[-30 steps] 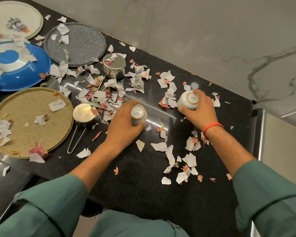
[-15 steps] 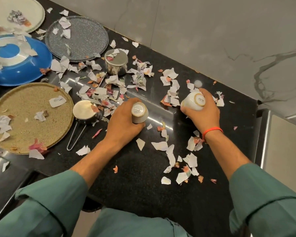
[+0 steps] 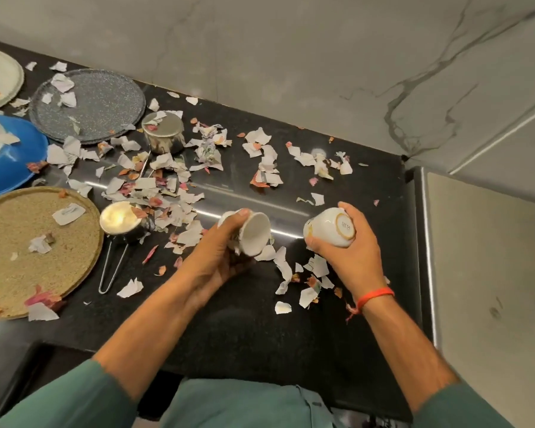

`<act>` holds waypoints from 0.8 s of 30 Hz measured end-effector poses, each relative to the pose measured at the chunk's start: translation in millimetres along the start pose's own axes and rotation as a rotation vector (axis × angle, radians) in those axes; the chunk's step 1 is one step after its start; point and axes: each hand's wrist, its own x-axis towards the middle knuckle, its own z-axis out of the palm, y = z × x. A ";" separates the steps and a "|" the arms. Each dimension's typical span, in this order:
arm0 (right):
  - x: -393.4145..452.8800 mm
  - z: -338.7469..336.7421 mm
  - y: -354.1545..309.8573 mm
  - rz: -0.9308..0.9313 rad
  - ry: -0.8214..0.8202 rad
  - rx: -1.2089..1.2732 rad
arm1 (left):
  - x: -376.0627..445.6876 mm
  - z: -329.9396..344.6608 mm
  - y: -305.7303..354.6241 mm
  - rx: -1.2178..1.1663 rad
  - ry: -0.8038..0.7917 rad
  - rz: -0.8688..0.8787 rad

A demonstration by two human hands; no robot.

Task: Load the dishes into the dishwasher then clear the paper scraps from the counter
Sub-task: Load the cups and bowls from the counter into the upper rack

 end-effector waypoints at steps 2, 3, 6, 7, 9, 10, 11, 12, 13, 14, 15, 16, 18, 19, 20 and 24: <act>-13.6 -7.1 3.0 0.007 0.022 0.003 | -1.4 4.3 -7.2 0.096 -0.036 0.015; -20.7 -10.3 4.8 0.012 0.029 0.008 | -0.2 4.9 -11.4 0.139 -0.049 0.033; -40.3 -18.8 12.2 0.036 0.065 0.029 | 3.9 6.6 -18.7 0.254 -0.036 0.077; -46.3 -21.8 14.9 0.050 0.082 0.042 | 6.9 7.4 -21.3 0.303 -0.032 0.107; -56.5 -26.1 20.1 0.062 0.100 0.044 | 8.7 10.8 -23.8 0.430 -0.031 0.188; -61.5 -28.9 23.8 0.067 0.108 0.038 | 6.1 15.7 -24.3 0.510 -0.037 0.224; -66.3 -32.2 27.4 0.072 0.117 0.035 | 2.8 21.7 -25.1 0.582 -0.043 0.254; -70.4 -35.2 29.8 0.074 0.125 0.034 | -0.3 26.6 -25.8 0.637 -0.053 0.280; -74.4 -38.1 31.5 0.075 0.136 0.035 | -2.4 31.2 -27.4 0.673 -0.071 0.302; -78.4 -41.3 33.2 0.076 0.148 0.037 | -5.0 36.2 -29.5 0.698 -0.092 0.315; -83.4 -45.9 34.6 0.079 0.166 0.040 | -7.7 42.3 -32.3 0.721 -0.118 0.323; -88.6 -50.5 35.8 0.085 0.183 0.042 | -11.7 48.5 -34.8 0.740 -0.144 0.327; -100.6 -61.6 38.2 0.092 0.209 0.054 | -18.7 62.1 -41.7 0.767 -0.192 0.329; -106.7 -66.4 39.3 0.095 0.214 0.064 | -21.8 67.7 -45.6 0.776 -0.211 0.329; -115.1 -73.0 42.0 0.098 0.223 0.076 | -26.4 75.6 -50.5 0.788 -0.236 0.328; -158.4 -100.7 59.7 0.128 0.261 0.095 | -45.9 103.8 -78.0 0.855 -0.338 0.303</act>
